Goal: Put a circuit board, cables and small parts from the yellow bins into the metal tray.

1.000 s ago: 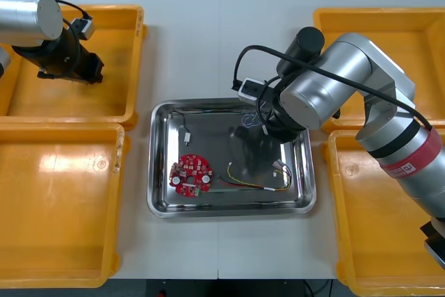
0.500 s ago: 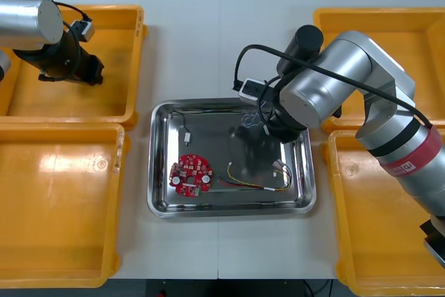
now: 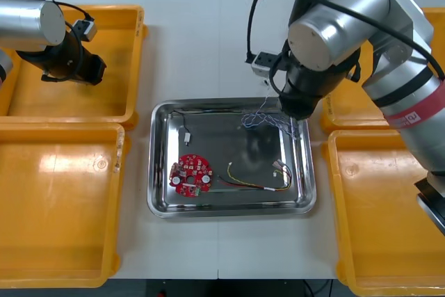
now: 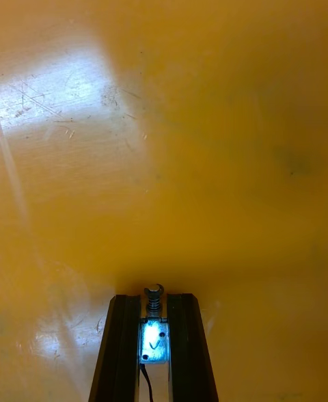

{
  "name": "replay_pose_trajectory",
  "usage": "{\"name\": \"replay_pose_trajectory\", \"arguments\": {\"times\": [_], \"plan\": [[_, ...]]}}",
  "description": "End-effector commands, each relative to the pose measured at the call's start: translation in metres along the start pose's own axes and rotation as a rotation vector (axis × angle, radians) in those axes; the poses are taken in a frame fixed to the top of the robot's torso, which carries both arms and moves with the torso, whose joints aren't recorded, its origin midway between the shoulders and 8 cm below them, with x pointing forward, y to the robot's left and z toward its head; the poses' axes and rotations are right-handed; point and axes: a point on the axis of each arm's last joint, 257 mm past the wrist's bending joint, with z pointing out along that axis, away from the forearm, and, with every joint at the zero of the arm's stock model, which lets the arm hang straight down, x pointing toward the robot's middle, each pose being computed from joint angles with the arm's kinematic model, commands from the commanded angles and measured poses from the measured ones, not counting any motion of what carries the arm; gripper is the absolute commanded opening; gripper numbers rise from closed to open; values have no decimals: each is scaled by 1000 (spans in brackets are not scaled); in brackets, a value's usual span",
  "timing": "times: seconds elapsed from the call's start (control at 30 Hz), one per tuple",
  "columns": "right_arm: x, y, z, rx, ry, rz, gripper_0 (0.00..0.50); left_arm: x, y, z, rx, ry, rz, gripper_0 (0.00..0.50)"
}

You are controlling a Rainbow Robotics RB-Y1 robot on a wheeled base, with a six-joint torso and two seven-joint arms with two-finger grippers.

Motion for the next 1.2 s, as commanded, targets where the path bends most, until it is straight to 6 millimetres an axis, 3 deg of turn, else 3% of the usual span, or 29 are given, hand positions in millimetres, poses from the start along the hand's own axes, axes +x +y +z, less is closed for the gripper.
{"name": "replay_pose_trajectory", "arguments": {"times": [0.03,0.47,0.8,1.2], "plan": [[-34,-26,-30,8,-57,106,500,3,-1,2,6,-3,126,0],[-62,-57,-33,-17,-82,382,500,-5,6,-42,21,30,134,0],[-88,-57,-30,-10,-99,549,500,-13,7,-72,10,36,137,0],[-102,-73,-10,42,-149,692,500,-19,-29,-115,-2,59,94,0]]}}
